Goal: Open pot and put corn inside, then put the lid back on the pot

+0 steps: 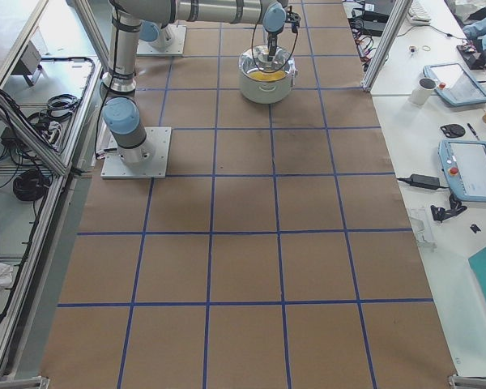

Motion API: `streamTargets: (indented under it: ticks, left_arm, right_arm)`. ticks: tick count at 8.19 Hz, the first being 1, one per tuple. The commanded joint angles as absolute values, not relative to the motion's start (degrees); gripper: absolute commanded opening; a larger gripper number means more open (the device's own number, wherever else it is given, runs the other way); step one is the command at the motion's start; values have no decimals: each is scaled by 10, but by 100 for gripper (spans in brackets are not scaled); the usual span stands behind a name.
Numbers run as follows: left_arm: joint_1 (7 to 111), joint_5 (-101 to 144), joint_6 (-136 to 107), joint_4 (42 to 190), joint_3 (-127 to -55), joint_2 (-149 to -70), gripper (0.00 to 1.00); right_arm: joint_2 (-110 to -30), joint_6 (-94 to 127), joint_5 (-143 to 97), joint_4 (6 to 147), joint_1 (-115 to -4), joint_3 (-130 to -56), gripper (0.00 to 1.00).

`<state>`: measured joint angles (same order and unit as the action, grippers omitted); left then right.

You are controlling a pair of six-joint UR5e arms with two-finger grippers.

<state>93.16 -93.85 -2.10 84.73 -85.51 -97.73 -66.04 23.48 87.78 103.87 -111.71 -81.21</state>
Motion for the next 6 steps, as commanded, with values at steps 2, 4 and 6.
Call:
streamTargets:
  ticks: [2, 4, 6]
  left_arm:
    - [932, -952, -21, 846, -863, -976, 100]
    - [932, -952, -23, 845, -863, -976, 100]
    - [933, -952, -24, 844, -863, -976, 100]
  right_arm:
    - [-657, 224, 885, 1041, -1116, -812, 59]
    - [-675, 160, 913, 1052, -1107, -811, 100]
    - [-707, 156, 905, 1050, -1099, -812, 100]
